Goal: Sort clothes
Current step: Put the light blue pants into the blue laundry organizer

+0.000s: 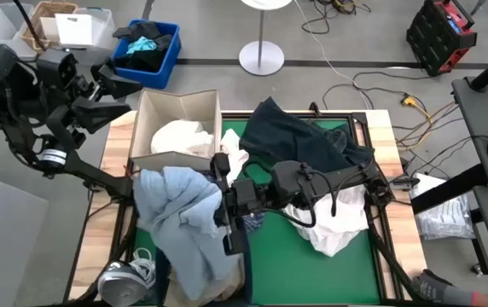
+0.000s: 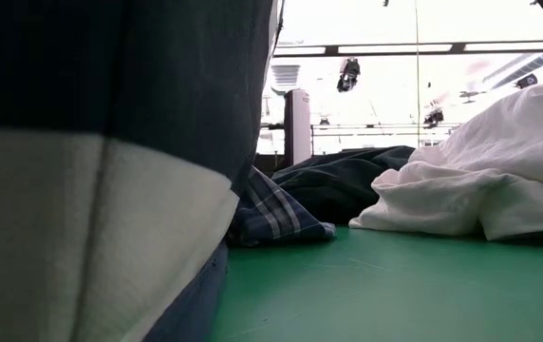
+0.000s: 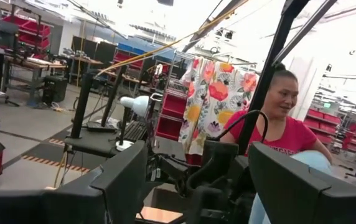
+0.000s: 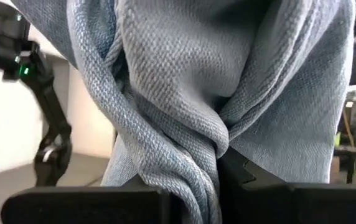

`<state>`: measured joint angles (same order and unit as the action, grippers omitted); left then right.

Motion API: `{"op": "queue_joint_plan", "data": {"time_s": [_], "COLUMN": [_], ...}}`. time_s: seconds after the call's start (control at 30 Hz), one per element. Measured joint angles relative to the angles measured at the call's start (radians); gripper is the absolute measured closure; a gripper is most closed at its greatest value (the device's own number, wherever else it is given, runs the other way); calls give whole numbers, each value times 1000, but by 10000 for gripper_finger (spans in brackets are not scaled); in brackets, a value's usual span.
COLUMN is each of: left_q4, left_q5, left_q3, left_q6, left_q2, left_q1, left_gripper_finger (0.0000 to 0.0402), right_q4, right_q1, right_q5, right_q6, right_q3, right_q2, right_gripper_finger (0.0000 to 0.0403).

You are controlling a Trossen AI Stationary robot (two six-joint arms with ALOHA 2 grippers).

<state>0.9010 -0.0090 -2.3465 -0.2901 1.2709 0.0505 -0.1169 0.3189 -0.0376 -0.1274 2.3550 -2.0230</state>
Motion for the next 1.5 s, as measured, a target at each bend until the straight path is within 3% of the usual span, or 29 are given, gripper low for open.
{"op": "queue_joint_plan", "data": {"time_s": [0.27,0.73,1.2,1.5], "left_q4": [-1,17,20,20], "left_q5": [1,1,2,2], "left_q3": [0,0,0,0], "left_q6": [7,19,19,8], "left_q2": [-18,-15,25,26], "left_q1": [0,0,0,0], "left_gripper_finger": [145,145,145,145], "right_q4": [156,479,539,715], "right_q1": [46,113,129,126], "right_q5": [-35,-37,-41,-38], "right_q6": [-88,95,153,399], "right_q3": [-1,-2,-2,-2], "right_q2": [-16,11,19,20], "right_gripper_finger": [358,358,358,358]}}
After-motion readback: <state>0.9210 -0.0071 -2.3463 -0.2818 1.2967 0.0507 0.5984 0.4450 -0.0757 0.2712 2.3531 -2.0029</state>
